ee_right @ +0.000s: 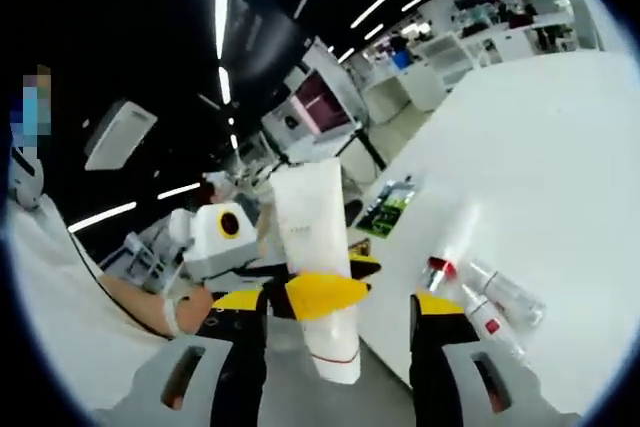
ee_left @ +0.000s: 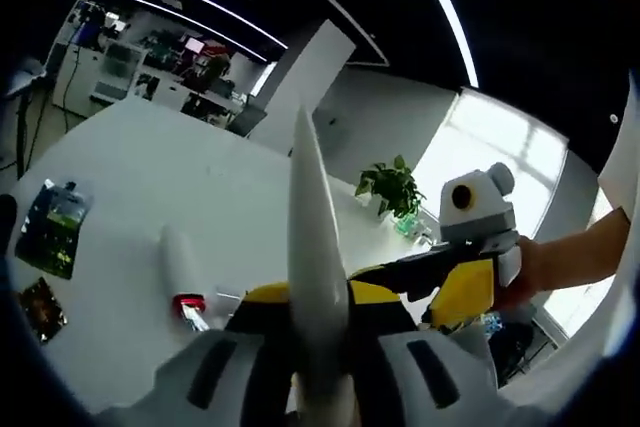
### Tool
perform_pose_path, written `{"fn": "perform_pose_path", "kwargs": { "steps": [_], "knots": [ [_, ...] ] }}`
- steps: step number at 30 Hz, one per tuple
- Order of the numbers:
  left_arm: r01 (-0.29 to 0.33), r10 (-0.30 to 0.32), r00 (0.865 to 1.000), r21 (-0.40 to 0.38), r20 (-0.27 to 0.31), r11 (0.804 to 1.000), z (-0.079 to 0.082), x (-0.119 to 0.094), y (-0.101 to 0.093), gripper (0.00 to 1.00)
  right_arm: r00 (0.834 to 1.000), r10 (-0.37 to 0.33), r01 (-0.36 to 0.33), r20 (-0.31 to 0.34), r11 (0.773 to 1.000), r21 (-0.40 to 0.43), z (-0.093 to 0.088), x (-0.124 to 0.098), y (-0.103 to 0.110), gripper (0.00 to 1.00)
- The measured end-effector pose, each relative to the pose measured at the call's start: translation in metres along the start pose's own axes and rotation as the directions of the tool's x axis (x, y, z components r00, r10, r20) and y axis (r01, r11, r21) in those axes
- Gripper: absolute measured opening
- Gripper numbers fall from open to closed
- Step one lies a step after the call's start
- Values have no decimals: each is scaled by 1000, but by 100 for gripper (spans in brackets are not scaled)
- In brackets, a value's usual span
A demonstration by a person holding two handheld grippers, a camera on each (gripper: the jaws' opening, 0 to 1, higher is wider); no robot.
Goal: Arrange the skincare products in the storage area until every visible bottle or jar stands upright without overlapping.
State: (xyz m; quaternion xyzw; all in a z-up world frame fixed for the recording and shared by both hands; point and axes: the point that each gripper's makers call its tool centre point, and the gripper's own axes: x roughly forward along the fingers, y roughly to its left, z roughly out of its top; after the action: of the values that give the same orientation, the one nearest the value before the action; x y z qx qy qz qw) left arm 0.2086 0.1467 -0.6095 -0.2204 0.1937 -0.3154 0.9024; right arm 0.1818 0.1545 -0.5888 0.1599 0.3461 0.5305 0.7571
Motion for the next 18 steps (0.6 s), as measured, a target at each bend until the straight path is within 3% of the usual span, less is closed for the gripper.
{"fn": "perform_pose_path", "kwargs": {
  "steps": [10, 18],
  "knots": [
    [11, -3, 997, 108, -71, 994, -15, 4, -9, 13, 996, -86, 86, 31, 996, 20, 11, 24, -5, 50],
    [-48, 73, 990, 197, -123, 979, -26, 6, 2, 14, 992, -130, 130, -1, 991, 30, 4, 32, -5, 39]
  ]
}}
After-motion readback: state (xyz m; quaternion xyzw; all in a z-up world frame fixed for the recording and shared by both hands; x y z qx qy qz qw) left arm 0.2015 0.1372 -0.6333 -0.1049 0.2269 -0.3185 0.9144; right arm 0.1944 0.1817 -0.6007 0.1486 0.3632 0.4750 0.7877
